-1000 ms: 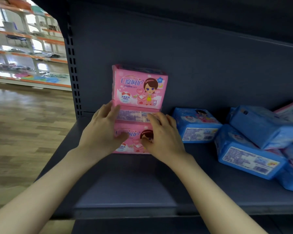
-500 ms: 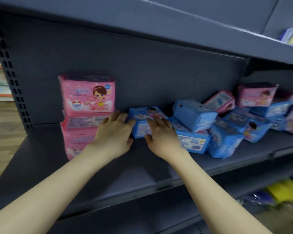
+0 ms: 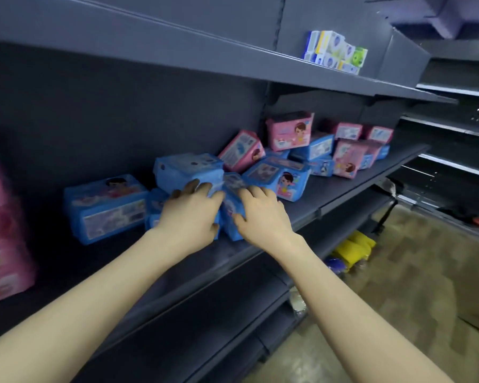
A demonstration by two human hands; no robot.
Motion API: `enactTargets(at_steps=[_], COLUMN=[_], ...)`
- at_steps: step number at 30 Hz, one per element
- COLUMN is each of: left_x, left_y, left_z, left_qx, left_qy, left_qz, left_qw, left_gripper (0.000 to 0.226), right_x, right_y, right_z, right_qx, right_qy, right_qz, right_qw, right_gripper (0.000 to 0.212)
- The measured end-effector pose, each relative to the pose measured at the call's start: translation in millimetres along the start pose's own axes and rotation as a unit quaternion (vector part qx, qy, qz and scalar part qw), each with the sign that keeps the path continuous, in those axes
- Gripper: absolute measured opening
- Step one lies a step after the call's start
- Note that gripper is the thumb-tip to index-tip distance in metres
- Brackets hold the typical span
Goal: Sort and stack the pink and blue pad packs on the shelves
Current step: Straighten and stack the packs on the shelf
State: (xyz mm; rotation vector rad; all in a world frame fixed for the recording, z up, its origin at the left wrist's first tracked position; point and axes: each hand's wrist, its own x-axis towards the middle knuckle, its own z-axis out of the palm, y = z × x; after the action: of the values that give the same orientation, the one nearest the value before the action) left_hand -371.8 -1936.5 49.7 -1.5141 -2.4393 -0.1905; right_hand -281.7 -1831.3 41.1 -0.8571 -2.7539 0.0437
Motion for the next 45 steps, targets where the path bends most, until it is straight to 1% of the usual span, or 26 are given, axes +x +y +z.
enactTargets(at_steps=[6,11,16,20,24,29,34,40,42,45], left_x=[47.9,82.6,107.8,126.6,145.0,170.5,197.2,217.9,222.4,226.5], left_y=[58.1,94.2,115.0,124.9,127.9,118.4,106.3,91.9,85.9,79.3], left_z=[15.8,34.1,45.3,49.6,54.7,61.2,63.6,69.6,72.8,77.1], left_qx=[0.011,0.002,-0.006,-0.013,-0.026,-0.029,-0.025,-0.016,-0.015,0.015], left_qy=[0.006,-0.016,-0.018,-0.017,-0.029,-0.040,-0.044,-0.041,-0.061,-0.145], left_qz=[0.012,-0.012,-0.043,-0.058,-0.066,-0.061,-0.061,-0.049,-0.051,-0.099], left_qw=[1.000,1.000,0.999,0.998,0.997,0.997,0.997,0.998,0.997,0.984], left_gripper=[0.056,0.055,0.057,0.052,0.049,0.055,0.065,0.064,0.072,0.092], right_x=[12.8,30.3,45.7,58.5,74.4,100.3,128.7,160.3,169.2,180.4], right_y=[72.2,124.3,154.4,169.0,180.6,185.6,185.0,186.4,187.2,190.9], right_z=[-3.2,1.1,8.5,15.5,19.5,22.0,23.4,25.2,26.1,29.9], right_qx=[0.004,0.009,0.021,0.029,0.043,0.061,0.076,0.066,0.064,0.048], right_qy=[-0.013,-0.027,-0.040,-0.043,-0.047,-0.037,-0.036,-0.030,-0.039,-0.067], right_qz=[0.006,-0.008,-0.041,-0.055,-0.056,-0.055,-0.055,-0.055,-0.053,-0.044], right_qw=[1.000,1.000,0.998,0.997,0.996,0.996,0.995,0.996,0.996,0.996], right_gripper=[0.049,0.053,0.057,0.056,0.056,0.055,0.059,0.061,0.063,0.065])
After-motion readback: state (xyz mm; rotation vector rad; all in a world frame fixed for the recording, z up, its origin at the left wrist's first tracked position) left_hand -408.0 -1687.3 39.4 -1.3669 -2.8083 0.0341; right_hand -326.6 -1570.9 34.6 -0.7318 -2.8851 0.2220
